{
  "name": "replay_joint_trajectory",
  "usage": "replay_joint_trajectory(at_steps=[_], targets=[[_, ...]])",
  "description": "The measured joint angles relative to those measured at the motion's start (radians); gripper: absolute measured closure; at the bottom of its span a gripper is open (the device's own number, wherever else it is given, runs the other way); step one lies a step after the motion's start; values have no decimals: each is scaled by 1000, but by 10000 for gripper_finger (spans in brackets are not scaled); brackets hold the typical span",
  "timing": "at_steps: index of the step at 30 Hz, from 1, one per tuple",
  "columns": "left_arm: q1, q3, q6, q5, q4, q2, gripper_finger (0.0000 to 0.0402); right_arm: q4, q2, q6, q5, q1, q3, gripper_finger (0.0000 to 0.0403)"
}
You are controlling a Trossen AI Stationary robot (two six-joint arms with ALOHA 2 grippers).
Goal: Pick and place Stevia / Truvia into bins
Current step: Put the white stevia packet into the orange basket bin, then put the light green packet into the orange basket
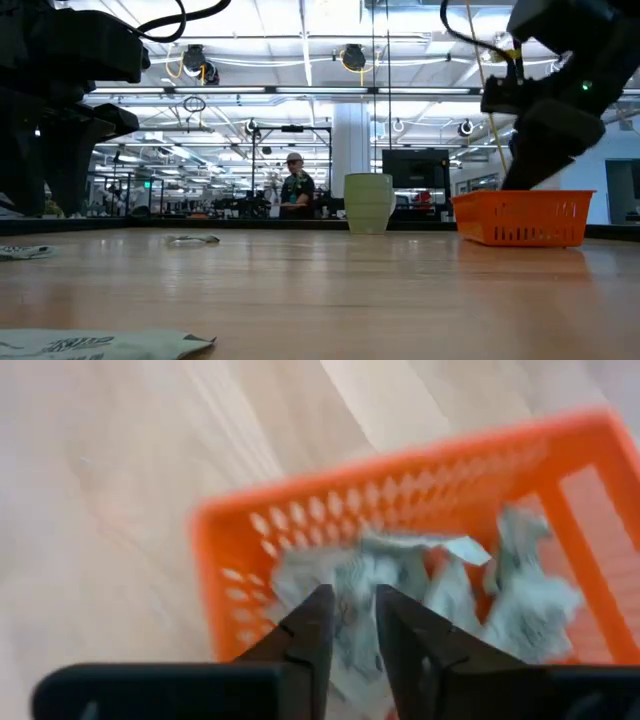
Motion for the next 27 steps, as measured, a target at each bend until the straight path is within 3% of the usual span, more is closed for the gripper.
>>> replay_joint_trajectory(at_steps=[9, 13, 19, 24, 27], targets=[[0, 0, -2, 0, 0, 0, 257, 274, -103, -177, -3, 14, 74, 283], [0, 0, -2, 0, 1, 0, 257, 545, -88, -287, -103, 50, 80, 277], [0, 0, -2, -24, 1, 0, 256, 860, 91, -400, -157, 138, 100, 277], [0, 0, -2, -24, 2, 0, 257, 811, 306, -435, -159, 182, 263, 277], [0, 0, -2, -25, 5, 0, 256, 703, 439, -468, -213, 197, 413, 275]])
